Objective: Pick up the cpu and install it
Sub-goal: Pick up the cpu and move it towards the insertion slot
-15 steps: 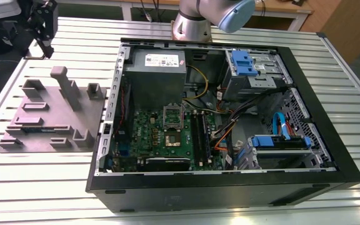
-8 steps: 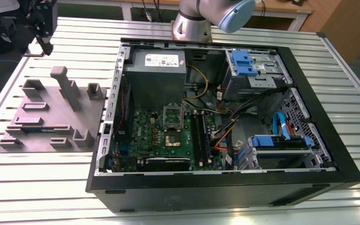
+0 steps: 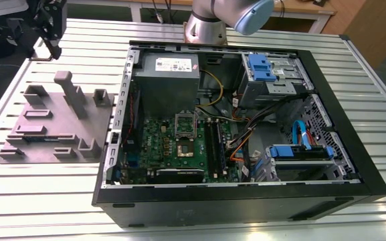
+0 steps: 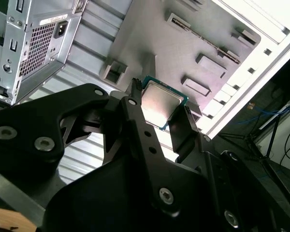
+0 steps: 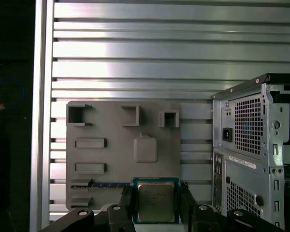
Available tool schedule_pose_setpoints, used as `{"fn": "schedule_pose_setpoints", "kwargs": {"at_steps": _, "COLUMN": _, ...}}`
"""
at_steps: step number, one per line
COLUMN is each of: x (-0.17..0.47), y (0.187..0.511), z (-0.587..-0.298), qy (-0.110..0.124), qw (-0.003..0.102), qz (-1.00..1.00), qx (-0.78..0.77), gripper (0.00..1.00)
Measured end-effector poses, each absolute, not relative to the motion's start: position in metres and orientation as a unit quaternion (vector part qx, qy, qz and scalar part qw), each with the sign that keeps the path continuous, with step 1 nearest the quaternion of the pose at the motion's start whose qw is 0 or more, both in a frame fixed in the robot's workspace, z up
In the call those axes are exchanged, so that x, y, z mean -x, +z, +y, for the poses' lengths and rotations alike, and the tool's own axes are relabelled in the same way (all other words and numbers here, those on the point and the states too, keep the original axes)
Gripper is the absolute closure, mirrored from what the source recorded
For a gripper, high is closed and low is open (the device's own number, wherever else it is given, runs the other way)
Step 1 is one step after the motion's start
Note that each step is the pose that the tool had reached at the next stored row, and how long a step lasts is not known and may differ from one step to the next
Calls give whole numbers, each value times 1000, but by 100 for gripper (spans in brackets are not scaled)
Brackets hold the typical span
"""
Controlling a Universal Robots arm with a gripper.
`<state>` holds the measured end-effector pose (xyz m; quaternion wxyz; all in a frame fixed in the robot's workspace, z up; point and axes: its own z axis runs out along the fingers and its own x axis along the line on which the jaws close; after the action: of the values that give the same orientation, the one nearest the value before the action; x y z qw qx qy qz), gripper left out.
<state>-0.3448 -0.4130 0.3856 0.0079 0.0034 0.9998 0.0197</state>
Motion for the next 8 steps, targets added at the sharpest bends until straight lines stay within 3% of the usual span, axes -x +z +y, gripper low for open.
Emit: {"fn": "schedule_pose_setpoints", "kwargs": {"at_steps": 8, "x": 338, "y": 385, "z": -413, "qy": 20, "qw": 8, "qz": 1000, "qx": -3, "gripper": 53}}
